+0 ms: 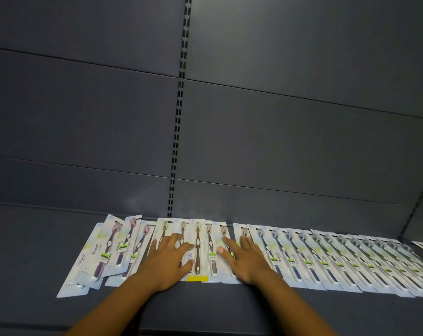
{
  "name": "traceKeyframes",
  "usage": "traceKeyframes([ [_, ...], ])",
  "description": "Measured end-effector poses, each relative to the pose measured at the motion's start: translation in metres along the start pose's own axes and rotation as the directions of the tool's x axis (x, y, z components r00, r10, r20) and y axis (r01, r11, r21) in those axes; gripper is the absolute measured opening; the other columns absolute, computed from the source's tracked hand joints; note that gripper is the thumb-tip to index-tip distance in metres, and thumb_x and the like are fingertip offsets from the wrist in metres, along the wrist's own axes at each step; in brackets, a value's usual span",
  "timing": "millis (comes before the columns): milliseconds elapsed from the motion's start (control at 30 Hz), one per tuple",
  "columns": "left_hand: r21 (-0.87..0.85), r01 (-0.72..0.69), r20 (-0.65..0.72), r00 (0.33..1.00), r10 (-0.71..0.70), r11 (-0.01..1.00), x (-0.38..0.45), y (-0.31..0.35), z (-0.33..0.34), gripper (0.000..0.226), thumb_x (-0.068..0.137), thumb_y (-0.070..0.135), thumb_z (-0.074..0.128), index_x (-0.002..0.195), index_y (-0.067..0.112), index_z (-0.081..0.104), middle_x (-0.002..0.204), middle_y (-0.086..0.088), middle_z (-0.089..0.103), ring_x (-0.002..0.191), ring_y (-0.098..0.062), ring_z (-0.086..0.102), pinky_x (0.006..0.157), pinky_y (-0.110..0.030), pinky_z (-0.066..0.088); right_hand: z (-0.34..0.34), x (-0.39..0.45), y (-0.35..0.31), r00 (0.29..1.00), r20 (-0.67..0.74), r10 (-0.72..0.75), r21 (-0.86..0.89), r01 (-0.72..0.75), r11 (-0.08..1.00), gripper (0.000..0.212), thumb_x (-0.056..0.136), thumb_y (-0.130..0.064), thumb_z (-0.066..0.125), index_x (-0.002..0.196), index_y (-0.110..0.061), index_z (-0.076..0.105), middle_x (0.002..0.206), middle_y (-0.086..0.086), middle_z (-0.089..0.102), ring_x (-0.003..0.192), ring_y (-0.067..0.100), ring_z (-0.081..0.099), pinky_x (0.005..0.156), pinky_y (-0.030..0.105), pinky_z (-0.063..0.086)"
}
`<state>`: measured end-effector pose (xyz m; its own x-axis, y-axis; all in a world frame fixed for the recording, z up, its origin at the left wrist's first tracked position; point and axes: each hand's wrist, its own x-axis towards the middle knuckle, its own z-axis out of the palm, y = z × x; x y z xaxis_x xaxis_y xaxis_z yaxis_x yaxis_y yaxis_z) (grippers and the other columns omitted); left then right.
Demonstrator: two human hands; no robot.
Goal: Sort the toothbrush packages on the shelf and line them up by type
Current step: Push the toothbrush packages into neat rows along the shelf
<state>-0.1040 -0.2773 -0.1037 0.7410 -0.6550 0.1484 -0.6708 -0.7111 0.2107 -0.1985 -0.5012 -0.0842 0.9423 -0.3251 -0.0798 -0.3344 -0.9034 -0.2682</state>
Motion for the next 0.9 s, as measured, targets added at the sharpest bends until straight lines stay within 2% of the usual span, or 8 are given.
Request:
traceKeyframes([
  [67,-0.003,-0.013,-0.001,1.0,0.013,1.0,0.001,0.004,-0.001,0.052,0.093,0.056,0.035,0.143,0.042,0.034,0.153,0.005,0.022,0.142,-0.019,0.021,0.12,-0.048,0.013,-0.001,0.0,0.001,1.0,0.0,-0.023,0.016,0.023,1.0,0.104,0.061,-0.088,-0.004,0.153,-0.043,0.011,0.164,0.003,0.003,0.151,0.024,-0.005,0.122,0.045,0.004],
  [167,-0.005,-0.02,0.001,1.0,0.02,1.0,0.002,0.006,-0.001,0.052,0.093,0.056,0.034,0.144,0.041,0.033,0.154,0.004,0.022,0.142,-0.019,0.022,0.119,-0.047,0.016,-0.002,-0.002,0.003,0.999,0.011,-0.032,0.037,0.031,0.999,0.086,0.08,-0.08,0.008,0.154,-0.037,0.012,0.165,0.0,0.001,0.152,0.02,-0.004,0.122,0.043,0.009],
  [200,-0.004,-0.024,0.0,1.0,0.024,1.0,0.002,0.006,0.0,0.052,0.094,0.056,0.034,0.144,0.04,0.032,0.154,0.005,0.021,0.142,-0.019,0.022,0.119,-0.046,0.017,-0.003,-0.003,0.004,0.999,0.013,-0.031,0.043,0.03,0.999,0.085,0.081,-0.079,0.009,0.155,-0.036,0.012,0.165,0.0,0.001,0.152,0.019,-0.003,0.122,0.042,0.009],
  [400,0.001,-0.035,0.02,0.999,0.035,0.999,0.006,0.015,-0.001,0.051,0.094,0.055,0.035,0.143,0.041,0.032,0.154,0.005,0.022,0.143,-0.018,0.02,0.119,-0.051,0.012,-0.004,-0.003,0.007,0.999,-0.038,0.006,0.059,-0.004,0.998,0.103,0.065,-0.084,-0.002,0.154,-0.035,0.017,0.164,0.001,0.007,0.152,0.021,0.001,0.122,0.041,0.009],
  [533,0.028,-0.033,0.013,0.999,0.032,0.999,0.005,0.016,-0.001,0.054,0.094,0.058,0.032,0.145,0.042,0.028,0.155,0.006,0.02,0.145,-0.018,0.017,0.119,-0.054,0.007,-0.004,-0.005,0.004,0.997,-0.072,-0.003,-0.007,0.002,1.0,0.111,0.057,-0.084,-0.01,0.155,-0.035,0.013,0.164,0.002,0.004,0.152,0.023,-0.001,0.122,0.041,0.004],
  [700,0.043,-0.023,0.003,1.0,0.022,0.999,0.004,0.012,0.003,0.058,0.093,0.062,0.031,0.147,0.042,0.026,0.156,0.008,0.019,0.146,-0.016,0.016,0.12,-0.053,0.007,0.004,-0.003,0.002,0.996,-0.062,-0.068,-0.043,0.065,0.997,0.103,0.065,-0.081,-0.011,0.154,-0.037,0.015,0.164,-0.002,0.006,0.152,0.02,0.0,0.122,0.041,0.003],
  [833,0.034,-0.03,0.001,1.0,0.03,0.999,0.005,0.012,0.0,0.059,0.092,0.063,0.031,0.146,0.042,0.026,0.154,0.008,0.022,0.144,-0.017,0.019,0.119,-0.051,0.013,-0.002,0.003,-0.001,0.998,-0.025,-0.049,-0.086,0.047,0.995,0.066,0.095,-0.066,0.011,0.152,-0.035,0.021,0.163,0.001,0.013,0.151,0.021,0.007,0.123,0.042,0.005],
  [900,0.009,-0.037,-0.037,0.999,0.037,0.999,0.004,0.008,-0.006,0.057,0.092,0.062,0.031,0.145,0.042,0.027,0.152,0.007,0.025,0.141,-0.016,0.023,0.117,-0.045,0.021,-0.007,0.006,-0.01,0.995,-0.078,-0.059,-0.117,0.05,0.992,0.059,0.099,-0.057,0.017,0.151,-0.032,0.026,0.162,0.002,0.02,0.15,0.023,0.013,0.123,0.042,0.008],
])
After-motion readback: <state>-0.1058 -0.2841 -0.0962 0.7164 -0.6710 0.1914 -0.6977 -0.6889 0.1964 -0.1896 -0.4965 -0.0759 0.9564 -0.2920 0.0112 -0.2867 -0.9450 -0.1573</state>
